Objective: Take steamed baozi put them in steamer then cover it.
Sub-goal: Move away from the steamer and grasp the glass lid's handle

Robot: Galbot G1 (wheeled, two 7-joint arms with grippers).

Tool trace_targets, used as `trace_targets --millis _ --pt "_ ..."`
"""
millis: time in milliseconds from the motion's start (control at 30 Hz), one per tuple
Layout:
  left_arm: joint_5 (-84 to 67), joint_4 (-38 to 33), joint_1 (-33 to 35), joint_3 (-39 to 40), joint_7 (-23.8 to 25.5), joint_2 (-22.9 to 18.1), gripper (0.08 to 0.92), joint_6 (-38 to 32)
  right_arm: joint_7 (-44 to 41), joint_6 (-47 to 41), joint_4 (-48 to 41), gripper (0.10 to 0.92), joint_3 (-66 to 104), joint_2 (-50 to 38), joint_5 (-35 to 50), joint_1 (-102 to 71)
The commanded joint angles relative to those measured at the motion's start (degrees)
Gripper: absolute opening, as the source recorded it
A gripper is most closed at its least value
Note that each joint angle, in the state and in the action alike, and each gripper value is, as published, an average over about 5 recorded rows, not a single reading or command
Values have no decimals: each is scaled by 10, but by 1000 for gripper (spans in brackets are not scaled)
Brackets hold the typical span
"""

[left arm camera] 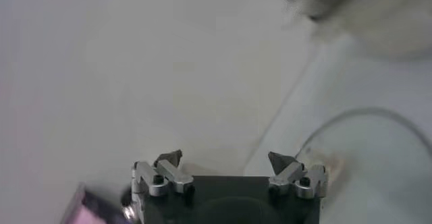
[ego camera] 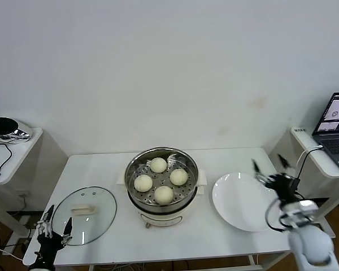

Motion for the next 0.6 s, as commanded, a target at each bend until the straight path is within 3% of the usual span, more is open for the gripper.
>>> trace_targets --millis 33,600 --pt "222 120 -74 24 7 48 823 -14 30 9 12 823 147 52 3 -98" --pt "228 216 -202 90 12 56 823 -10 32 27 23 823 147 73 -12 -130"
